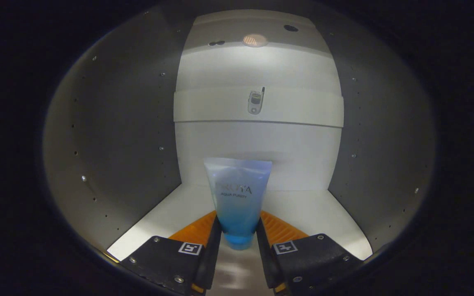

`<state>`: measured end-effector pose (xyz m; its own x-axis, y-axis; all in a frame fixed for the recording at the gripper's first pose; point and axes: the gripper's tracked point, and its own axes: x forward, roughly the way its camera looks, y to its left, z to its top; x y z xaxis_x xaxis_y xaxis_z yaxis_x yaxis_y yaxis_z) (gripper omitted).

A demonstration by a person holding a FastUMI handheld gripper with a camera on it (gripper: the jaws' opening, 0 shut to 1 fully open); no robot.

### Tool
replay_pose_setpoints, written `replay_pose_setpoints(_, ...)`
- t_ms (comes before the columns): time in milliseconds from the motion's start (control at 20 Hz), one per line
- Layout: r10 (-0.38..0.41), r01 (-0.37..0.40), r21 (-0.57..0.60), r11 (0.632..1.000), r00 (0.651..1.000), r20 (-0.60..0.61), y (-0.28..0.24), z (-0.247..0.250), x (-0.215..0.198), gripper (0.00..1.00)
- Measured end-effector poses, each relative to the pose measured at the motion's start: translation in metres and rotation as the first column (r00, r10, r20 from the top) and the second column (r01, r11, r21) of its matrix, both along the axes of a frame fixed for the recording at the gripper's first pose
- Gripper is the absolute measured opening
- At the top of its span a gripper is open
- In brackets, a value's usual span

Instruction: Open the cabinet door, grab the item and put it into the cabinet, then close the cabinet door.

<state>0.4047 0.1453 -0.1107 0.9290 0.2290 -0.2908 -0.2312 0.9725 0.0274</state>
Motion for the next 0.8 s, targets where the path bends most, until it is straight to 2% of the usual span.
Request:
replay_pose_setpoints(300,-0.017,0.017,0.019,1.0,1.0,0.022,-0.002,0.008,-0.003,0.57)
replay_pose_setpoints(400,-0.021,0.02,0.017,1.0,0.999,0.039,-0.001,0.013,-0.007,0.82)
replay_pose_setpoints(500,-0.015,0.015,0.011,1.0,0.999,0.048,0.002,0.017,-0.019,0.91)
replay_pose_setpoints(800,-0.029,0.028,0.006,1.0,0.996,0.09,-0.002,0.04,-0.085,0.93)
